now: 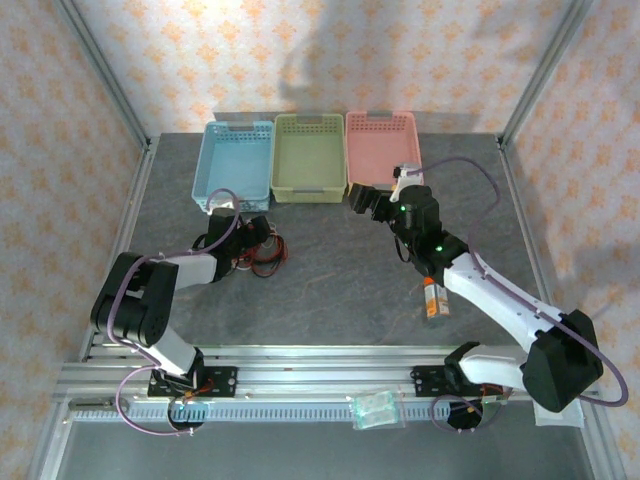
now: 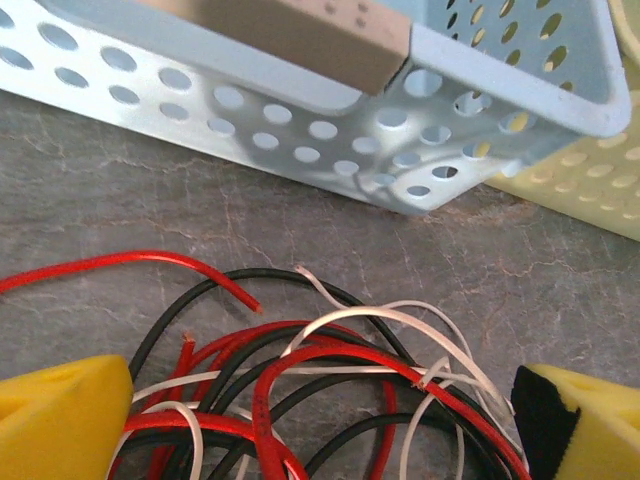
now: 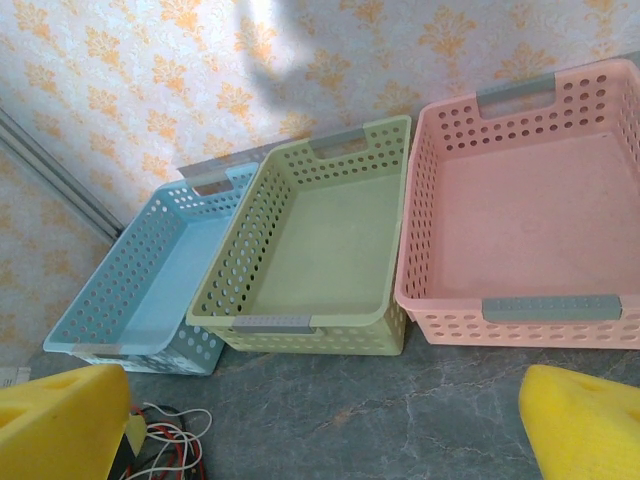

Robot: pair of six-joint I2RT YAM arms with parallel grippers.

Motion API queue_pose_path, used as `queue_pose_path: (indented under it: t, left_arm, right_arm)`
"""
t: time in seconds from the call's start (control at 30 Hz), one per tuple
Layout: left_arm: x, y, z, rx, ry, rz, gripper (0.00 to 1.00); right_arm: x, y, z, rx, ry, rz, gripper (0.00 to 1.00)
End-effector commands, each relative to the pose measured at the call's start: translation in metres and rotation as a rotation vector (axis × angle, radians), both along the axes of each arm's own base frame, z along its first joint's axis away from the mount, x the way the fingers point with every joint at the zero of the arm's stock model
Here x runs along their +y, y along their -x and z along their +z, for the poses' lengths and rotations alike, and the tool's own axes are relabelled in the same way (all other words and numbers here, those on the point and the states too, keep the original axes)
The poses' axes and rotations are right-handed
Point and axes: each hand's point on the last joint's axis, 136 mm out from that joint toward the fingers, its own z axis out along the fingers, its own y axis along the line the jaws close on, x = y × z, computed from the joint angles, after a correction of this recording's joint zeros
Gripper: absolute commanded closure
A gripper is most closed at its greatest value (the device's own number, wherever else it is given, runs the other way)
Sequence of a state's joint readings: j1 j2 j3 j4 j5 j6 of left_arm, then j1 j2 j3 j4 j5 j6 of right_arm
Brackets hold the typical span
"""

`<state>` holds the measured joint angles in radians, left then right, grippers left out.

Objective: Untangle the cables

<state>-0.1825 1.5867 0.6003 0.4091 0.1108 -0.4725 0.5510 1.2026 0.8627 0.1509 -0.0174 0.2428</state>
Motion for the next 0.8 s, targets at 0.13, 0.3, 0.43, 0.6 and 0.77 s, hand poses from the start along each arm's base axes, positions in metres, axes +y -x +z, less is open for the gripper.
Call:
queue_pose_path:
  t: [0.13,0.3,0.43,0.6,0.77]
  left_arm:
    - [-0.022,0.020,-0.017,0.044,0.063,-0.051,0.02]
    - [-0.043,0.037,-0.020,0.058,0.070,-0.110,0.02]
    - [-0.075,0.055,-0.020,0.060,0.080,-0.195,0.02]
    - [-0.121,0.079,-0.017,0.047,0.131,-0.315,0.02]
    - [-0.166,0.100,-0.012,0.048,0.190,-0.417,0.02]
  right_arm:
    - [-0.006,-0.001,0.017,-0.044,-0.003,-0.034,0.00]
    - [-0.011,-0.002,0.014,-0.037,-0.007,-0.066,0.00]
    - [-0.029,-0.001,0.016,-0.043,-0.024,-0.161,0.00]
    - [-0.048,0.000,0.004,-0.020,-0.044,-0.249,0.00]
    - [-0.059,0.001,-0.018,0.056,-0.040,-0.292,0.01]
